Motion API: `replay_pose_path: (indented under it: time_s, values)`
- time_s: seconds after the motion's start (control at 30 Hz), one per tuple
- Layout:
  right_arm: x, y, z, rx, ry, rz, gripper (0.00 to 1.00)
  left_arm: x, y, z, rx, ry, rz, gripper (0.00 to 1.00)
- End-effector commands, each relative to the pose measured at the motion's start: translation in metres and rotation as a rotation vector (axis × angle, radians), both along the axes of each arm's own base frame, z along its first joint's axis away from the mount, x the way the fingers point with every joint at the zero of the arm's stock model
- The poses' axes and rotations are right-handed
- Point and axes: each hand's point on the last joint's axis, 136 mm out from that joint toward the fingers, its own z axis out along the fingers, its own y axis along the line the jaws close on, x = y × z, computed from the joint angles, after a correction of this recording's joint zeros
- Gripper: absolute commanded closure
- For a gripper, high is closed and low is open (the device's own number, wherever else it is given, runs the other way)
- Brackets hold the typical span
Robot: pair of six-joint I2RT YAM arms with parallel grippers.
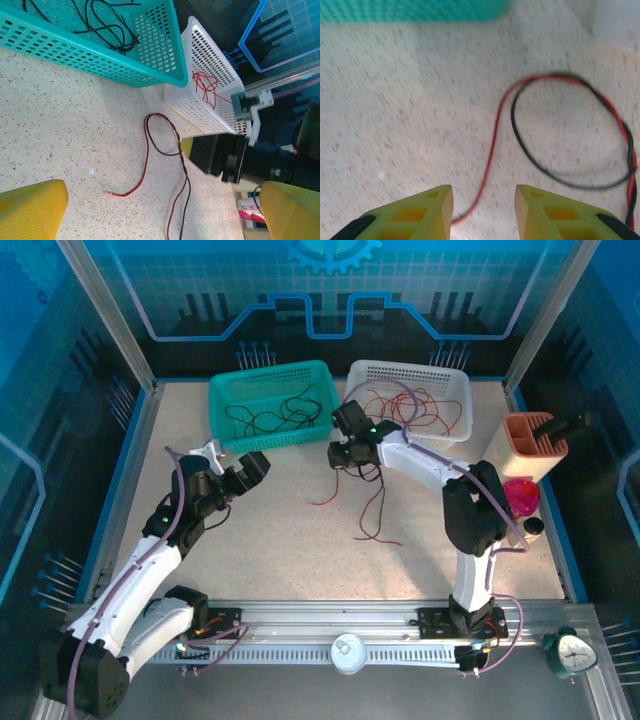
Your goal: Untangle the cables
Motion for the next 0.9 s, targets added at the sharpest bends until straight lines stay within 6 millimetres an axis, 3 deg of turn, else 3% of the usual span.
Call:
replay_pose_path:
  time_s: [0.0, 0.13, 0.33, 0.87]
  values:
    - [-0.015, 0.005, -0.011, 0.035, 0.021, -0.026, 0.62, -0.001, -0.002, 0.021, -0.002, -0.043, -0.015, 0.01]
    - [-0.023, 0.004, -0.036, -0.002, 0.071, -0.027, 0.62, -0.001, -0.003, 0.021, -0.005, -0.042, -0.015, 0.01]
    - [-0.021, 0.006, -0.059, -0.054, 0.103, -0.021, 0.63, -0.002, -0.004, 0.021, -0.014, -0.039, -0.019, 0.01]
    - [-0.006, 0.013, -0.077, -0.115, 0.118, -0.008, 0.64, -0.002, -0.003, 0.020, -0.020, -0.043, -0.016, 0.01]
